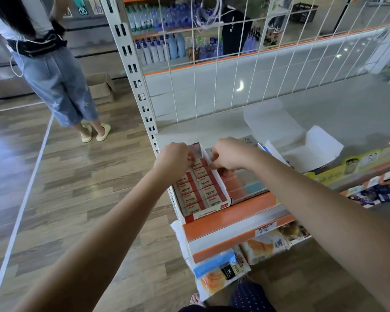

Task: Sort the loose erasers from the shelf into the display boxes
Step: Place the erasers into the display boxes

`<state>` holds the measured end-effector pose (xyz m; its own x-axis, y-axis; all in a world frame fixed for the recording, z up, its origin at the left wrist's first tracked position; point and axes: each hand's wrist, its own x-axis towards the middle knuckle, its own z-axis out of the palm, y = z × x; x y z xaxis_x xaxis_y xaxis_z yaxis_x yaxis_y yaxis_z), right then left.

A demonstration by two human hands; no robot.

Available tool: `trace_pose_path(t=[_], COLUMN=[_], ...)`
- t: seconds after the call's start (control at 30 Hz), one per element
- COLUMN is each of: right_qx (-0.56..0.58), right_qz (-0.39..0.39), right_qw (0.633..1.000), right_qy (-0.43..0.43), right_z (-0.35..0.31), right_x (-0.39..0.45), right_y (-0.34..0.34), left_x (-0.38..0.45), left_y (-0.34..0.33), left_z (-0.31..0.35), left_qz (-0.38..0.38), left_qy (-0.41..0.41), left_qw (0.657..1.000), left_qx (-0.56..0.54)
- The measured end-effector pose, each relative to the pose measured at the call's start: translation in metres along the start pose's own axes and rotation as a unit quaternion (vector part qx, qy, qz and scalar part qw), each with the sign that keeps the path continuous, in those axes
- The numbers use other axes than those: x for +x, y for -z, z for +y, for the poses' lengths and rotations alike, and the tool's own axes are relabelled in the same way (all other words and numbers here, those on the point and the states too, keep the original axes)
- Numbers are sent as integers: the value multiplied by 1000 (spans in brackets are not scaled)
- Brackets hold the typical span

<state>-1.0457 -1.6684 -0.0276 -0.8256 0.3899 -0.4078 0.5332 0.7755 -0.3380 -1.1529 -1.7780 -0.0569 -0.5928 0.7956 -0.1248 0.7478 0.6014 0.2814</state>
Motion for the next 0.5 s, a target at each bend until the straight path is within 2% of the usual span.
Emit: trace_pose_path(t=[0.13,0.23,0.33,0.5], right_qx=[-3,4,-67,-223], right_qz=[-38,-38,43,146], right_qw=[999,999,996,964], right_qy=[-3,16,35,-3], right_z=[-1,7,30,110], right_x=[-1,-9,-21,-53], right_y=[5,21,49,86], left_x=[-4,-4,7,40], left_y=[6,26,50,51], left_z=[7,17,44,130], left_qz=[-18,16,45,15], left_qy=[-28,-47,-85,-166], left_qw=[997,995,987,967], left_qx=[67,87,128,191])
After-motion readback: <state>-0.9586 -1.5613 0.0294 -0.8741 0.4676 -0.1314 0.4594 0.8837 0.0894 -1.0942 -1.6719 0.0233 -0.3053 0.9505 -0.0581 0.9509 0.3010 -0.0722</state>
